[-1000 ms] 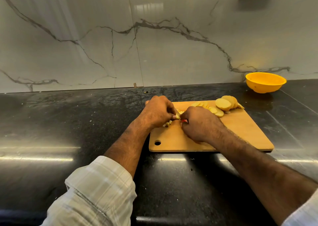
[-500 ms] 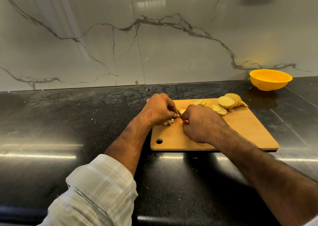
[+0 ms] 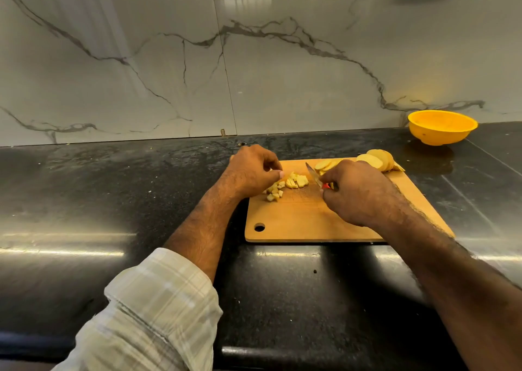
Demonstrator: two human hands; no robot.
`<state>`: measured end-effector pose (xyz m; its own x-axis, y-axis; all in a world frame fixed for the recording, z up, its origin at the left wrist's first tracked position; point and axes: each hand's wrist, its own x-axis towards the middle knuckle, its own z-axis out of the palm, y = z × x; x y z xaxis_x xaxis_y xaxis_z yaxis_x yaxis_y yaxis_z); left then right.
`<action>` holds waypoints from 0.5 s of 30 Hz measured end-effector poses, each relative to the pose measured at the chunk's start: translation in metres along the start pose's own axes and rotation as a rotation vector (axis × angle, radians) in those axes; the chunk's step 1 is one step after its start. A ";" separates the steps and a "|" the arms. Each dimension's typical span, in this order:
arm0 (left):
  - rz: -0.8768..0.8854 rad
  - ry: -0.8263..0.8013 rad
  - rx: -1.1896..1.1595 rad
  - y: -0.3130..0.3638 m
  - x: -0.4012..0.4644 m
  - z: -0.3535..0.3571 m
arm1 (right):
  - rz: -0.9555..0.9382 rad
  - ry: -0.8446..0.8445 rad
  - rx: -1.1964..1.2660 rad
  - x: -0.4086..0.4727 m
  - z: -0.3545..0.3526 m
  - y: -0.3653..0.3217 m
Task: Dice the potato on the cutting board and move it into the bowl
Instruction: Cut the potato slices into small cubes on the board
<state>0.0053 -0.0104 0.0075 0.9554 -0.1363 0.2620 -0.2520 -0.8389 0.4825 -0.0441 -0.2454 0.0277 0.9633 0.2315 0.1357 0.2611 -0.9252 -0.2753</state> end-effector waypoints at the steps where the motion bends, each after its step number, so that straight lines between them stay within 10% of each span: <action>1: -0.026 0.012 0.027 -0.002 0.001 0.000 | 0.019 -0.017 -0.035 -0.001 0.002 0.001; 15: -0.190 0.025 -0.303 -0.021 0.002 -0.002 | -0.094 -0.066 -0.049 0.003 0.013 -0.010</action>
<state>0.0118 0.0081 -0.0007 0.9865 0.0232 0.1620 -0.1077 -0.6535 0.7493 -0.0432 -0.2316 0.0183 0.9371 0.3359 0.0953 0.3489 -0.9115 -0.2176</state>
